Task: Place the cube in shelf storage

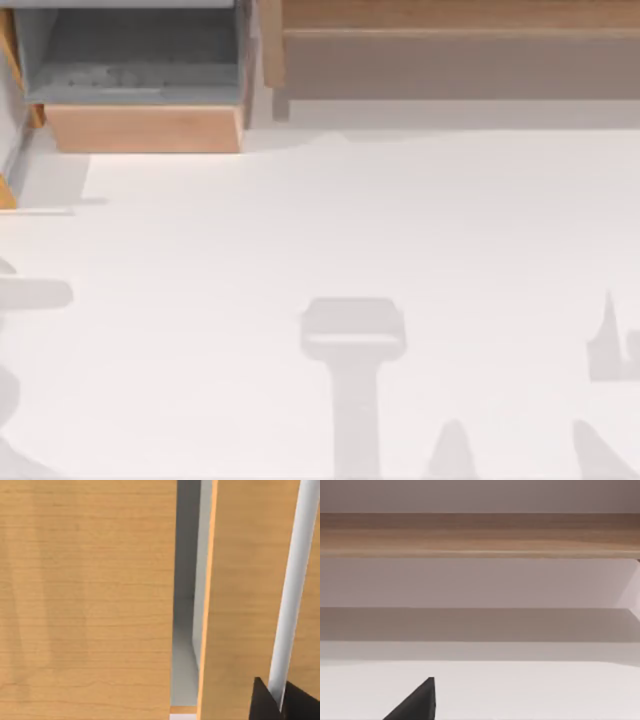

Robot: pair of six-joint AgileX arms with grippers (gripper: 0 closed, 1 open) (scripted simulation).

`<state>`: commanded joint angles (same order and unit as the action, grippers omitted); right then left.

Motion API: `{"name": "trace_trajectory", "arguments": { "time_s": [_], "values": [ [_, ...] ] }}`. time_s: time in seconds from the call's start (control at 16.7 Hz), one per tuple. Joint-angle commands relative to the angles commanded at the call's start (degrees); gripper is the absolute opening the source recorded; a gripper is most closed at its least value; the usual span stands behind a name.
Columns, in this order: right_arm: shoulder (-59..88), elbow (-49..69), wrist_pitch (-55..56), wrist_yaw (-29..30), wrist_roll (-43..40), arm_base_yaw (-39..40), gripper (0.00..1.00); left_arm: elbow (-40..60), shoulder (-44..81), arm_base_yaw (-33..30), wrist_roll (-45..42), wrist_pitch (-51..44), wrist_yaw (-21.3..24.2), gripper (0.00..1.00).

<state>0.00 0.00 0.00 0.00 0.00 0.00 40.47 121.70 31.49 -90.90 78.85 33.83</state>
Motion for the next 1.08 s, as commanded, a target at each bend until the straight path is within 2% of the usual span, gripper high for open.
{"name": "trace_trajectory", "arguments": {
  "time_s": [0.3,0.72,0.96,1.08],
  "values": [
    [0.0,0.0,0.0,0.0,0.0,0.0,1.00,-0.5,-0.4,0.3,-0.1,0.6,0.6,0.00],
    [0.0,0.0,0.0,0.0,0.0,0.0,1.00,-12.1,-4.5,6.8,-0.5,7.0,7.1,0.00],
    [0.0,0.0,0.0,0.0,0.0,0.0,1.00,-12.7,-5.1,7.4,-0.5,7.5,7.6,0.00],
    [0.0,0.0,0.0,0.0,0.0,0.0,1.00,-12.7,-5.1,7.4,-0.5,7.5,7.6,0.15]
  ]
}}
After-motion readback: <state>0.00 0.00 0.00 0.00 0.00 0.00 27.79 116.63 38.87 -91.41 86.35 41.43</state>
